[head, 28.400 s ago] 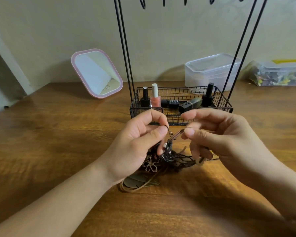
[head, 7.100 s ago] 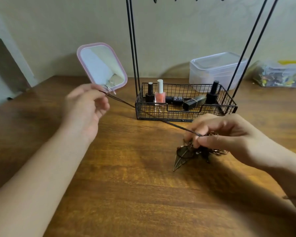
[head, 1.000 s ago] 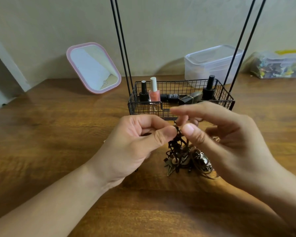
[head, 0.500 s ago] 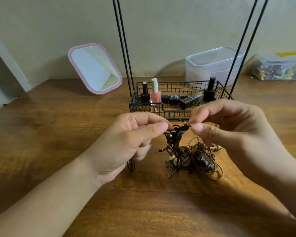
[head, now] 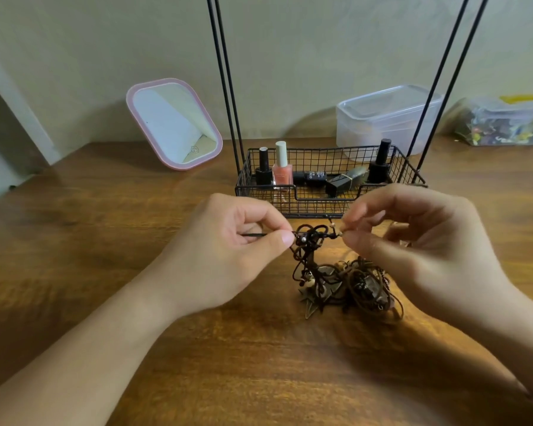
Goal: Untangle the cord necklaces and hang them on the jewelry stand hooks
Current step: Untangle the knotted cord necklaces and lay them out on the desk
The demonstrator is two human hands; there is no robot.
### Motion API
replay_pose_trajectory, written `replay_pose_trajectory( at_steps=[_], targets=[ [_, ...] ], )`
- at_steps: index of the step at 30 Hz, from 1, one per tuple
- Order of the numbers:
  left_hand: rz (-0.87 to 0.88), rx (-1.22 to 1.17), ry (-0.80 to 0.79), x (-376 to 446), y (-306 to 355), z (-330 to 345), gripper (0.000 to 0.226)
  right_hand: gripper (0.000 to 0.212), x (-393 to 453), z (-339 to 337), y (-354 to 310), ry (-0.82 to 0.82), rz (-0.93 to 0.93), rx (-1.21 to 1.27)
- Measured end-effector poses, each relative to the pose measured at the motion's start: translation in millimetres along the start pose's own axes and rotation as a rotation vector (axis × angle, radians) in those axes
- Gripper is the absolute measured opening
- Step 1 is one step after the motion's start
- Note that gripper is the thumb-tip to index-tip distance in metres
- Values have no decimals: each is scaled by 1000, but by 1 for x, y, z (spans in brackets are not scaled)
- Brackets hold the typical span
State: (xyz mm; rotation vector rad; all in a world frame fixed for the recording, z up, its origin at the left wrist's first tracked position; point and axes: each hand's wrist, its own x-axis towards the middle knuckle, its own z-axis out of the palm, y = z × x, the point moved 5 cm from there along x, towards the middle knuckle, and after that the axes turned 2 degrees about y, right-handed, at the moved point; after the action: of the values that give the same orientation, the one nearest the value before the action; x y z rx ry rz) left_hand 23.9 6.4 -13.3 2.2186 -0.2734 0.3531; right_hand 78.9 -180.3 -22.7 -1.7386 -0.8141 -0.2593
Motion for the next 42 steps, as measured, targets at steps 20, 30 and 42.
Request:
replay_pose_trajectory(
  at_steps=[20,30,42],
  targets=[
    [60,-95,42,-1,0,0,8,5,-5,15,-2,-135,12,-149],
    [36,-185,57,2,-5,-4,8,11,-1,4,10,18,213,196],
    [-1,-269,-46,-2,-4,7,10,6,-4,15,-2,-170,98,333]
  ],
)
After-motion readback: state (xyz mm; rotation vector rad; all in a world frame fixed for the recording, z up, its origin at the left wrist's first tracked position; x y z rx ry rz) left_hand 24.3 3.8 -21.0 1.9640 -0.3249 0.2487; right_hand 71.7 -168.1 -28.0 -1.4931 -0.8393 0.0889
